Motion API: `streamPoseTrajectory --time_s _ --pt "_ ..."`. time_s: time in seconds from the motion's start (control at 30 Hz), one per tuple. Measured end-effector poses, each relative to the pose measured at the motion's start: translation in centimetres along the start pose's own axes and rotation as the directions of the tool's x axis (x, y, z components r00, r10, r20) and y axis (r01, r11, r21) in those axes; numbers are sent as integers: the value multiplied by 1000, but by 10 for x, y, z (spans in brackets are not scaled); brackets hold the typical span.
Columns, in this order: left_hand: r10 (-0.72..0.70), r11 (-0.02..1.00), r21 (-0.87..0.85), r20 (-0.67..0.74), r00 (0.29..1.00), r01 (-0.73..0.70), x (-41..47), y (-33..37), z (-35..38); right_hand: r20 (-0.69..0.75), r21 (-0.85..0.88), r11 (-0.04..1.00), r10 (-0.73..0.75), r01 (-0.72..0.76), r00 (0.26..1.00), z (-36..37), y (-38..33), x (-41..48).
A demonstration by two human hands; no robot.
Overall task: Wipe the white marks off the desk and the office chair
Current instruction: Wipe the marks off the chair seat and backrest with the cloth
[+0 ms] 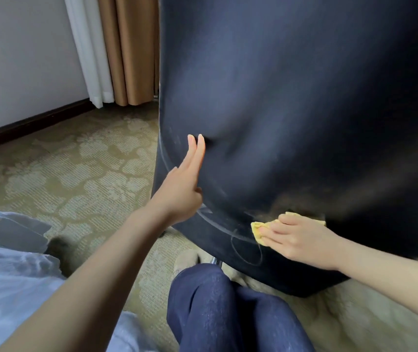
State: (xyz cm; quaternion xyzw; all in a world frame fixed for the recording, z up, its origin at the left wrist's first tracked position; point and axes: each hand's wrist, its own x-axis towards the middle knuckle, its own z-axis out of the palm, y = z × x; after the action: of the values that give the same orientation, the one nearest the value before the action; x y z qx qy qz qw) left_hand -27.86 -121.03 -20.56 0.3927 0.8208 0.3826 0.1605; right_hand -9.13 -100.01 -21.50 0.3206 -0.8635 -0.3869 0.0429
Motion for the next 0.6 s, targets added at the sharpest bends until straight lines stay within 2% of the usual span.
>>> streamPoseTrajectory --time_s 0.1,0.27,0.5,0.6 --pt "-37 999 -1 -13 999 37 0 4 5 -95 96 993 85 -76 992 -19 17 -26" --pt "-48 999 1 -38 998 48 2 4 9 -217 61 985 169 -159 962 -55 49 -19" --pt "-72 997 7 6 997 72 -2 0 12 -501 -96 916 293 -388 815 -89 95 35" --pt "-66 998 8 8 998 66 -2 -3 17 -545 -83 891 335 -447 769 -78 92 49"
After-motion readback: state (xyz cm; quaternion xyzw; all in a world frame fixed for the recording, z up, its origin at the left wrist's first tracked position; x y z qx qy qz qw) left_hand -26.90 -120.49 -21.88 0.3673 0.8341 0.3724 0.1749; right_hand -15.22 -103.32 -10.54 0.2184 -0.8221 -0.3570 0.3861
